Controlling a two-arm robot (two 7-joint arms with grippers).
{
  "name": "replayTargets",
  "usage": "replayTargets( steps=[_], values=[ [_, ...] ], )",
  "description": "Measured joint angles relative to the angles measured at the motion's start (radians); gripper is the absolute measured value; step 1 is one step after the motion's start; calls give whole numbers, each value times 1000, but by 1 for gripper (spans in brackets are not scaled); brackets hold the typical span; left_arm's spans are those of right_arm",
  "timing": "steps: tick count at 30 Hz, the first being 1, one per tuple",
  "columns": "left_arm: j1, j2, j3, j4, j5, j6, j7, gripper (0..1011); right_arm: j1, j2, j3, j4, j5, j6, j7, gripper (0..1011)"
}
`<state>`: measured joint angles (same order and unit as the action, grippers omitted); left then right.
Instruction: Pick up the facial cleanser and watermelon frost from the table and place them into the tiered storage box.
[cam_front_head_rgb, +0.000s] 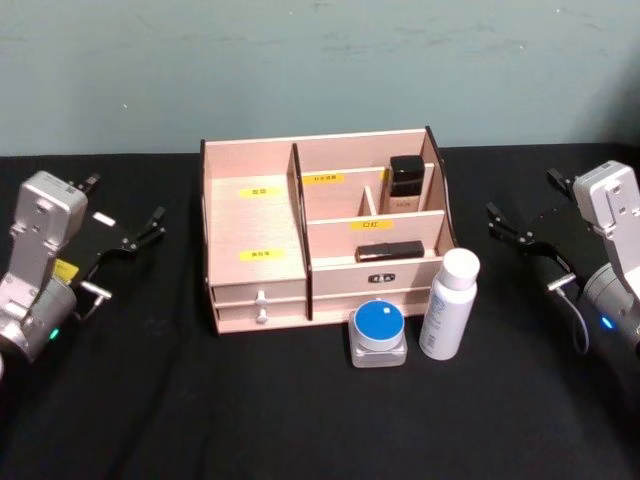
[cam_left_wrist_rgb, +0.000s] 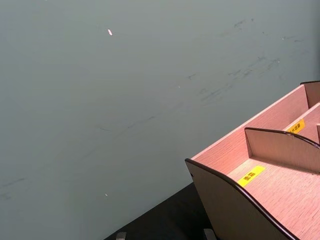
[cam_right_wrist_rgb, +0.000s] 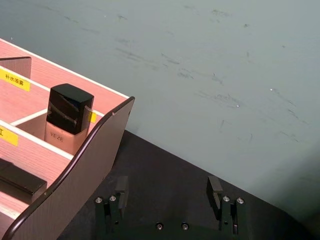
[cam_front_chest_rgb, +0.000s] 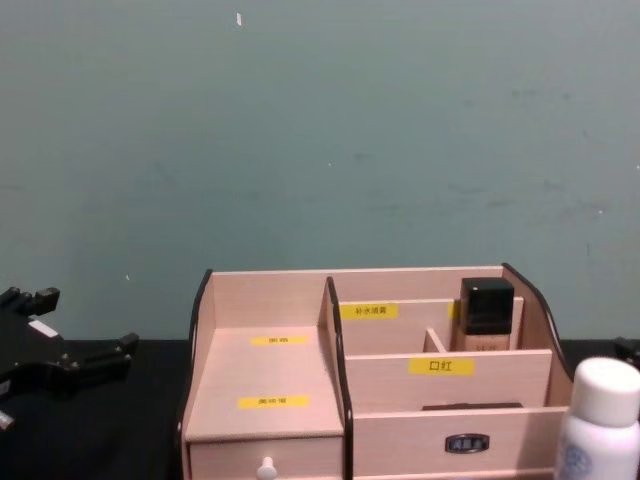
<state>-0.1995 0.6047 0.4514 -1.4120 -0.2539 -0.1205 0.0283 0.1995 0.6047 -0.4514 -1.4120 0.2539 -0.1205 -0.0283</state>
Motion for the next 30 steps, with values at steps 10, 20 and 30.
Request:
replayTargets(
  steps=[10,20,30],
  values=[
    [0,0,0,0,0,0,0,1001,0,0,0,0,0,0,0,1004],
    [0,0,0,0,0,0,0,1001,0,0,0,0,0,0,0,1004],
    [0,0,0,0,0,0,0,1001,0,0,0,0,0,0,0,1004]
  ],
)
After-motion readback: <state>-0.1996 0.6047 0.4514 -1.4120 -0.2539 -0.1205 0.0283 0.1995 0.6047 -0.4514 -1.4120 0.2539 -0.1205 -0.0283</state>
